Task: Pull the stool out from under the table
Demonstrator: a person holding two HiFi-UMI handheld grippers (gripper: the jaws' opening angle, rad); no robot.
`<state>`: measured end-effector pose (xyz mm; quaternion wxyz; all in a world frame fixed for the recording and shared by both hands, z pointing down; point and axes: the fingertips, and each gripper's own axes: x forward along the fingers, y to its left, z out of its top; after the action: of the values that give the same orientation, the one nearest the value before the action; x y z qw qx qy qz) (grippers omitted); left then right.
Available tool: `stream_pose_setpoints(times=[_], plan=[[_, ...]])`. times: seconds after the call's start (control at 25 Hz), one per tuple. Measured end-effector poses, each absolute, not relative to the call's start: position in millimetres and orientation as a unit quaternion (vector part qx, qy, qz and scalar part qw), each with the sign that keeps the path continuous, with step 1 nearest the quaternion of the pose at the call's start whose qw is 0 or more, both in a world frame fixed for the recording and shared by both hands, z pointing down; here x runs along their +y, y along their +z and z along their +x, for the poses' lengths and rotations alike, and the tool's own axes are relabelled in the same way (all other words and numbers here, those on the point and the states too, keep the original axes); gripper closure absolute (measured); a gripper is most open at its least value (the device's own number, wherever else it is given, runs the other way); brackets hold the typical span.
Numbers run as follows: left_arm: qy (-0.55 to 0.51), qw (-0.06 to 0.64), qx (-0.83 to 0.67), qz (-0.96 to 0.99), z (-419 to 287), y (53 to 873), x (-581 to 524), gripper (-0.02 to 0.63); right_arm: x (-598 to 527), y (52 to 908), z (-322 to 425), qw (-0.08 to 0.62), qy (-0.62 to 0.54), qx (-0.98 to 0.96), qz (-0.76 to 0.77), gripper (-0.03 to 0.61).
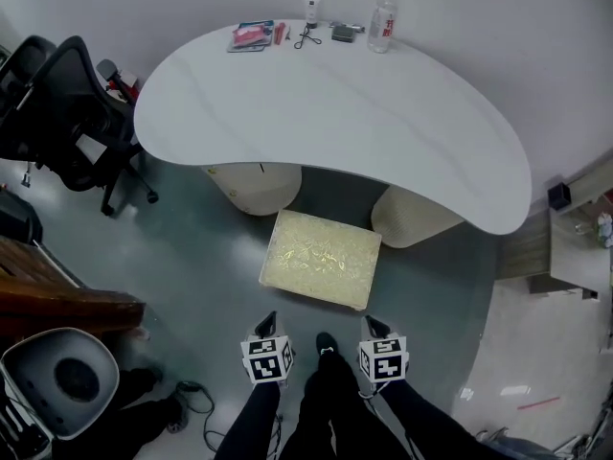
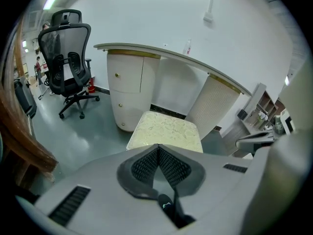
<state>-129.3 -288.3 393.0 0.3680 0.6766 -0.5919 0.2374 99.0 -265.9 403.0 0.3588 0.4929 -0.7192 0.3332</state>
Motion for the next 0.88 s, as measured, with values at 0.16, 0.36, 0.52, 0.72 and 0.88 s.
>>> stream_pose_setpoints(times=[0.16,0.36,0.52,0.72,0.88], plan=[[0.232,0.366,-0.595,0.677,-126.7,377.5,-287.5,0.606,-260.1,395.8,100.1,0.362,0.331,-0.722,0.488,0.575],[0.220,0.362,-0.599,0.679,-126.0,355.3,-279.8,0.606,-246.2,386.5,99.4,0.369,0.329,-0.725,0.479,0.575],[0.212,0.359,-0.601,0.682,-129.1,338.2,-257.2,0.606,-227.4,372.3,91.4,0.364,0.327,-0.731,0.475,0.575],[0.197,0.356,-0.606,0.683,-138.2,319.6,-214.2,0.606,-196.1,350.0,80.3,0.355,0.316,-0.738,0.479,0.575],[0.191,0.351,-0.610,0.684,-153.9,305.6,-186.3,0.606,-176.2,329.4,69.5,0.349,0.300,-0.747,0.480,0.575]])
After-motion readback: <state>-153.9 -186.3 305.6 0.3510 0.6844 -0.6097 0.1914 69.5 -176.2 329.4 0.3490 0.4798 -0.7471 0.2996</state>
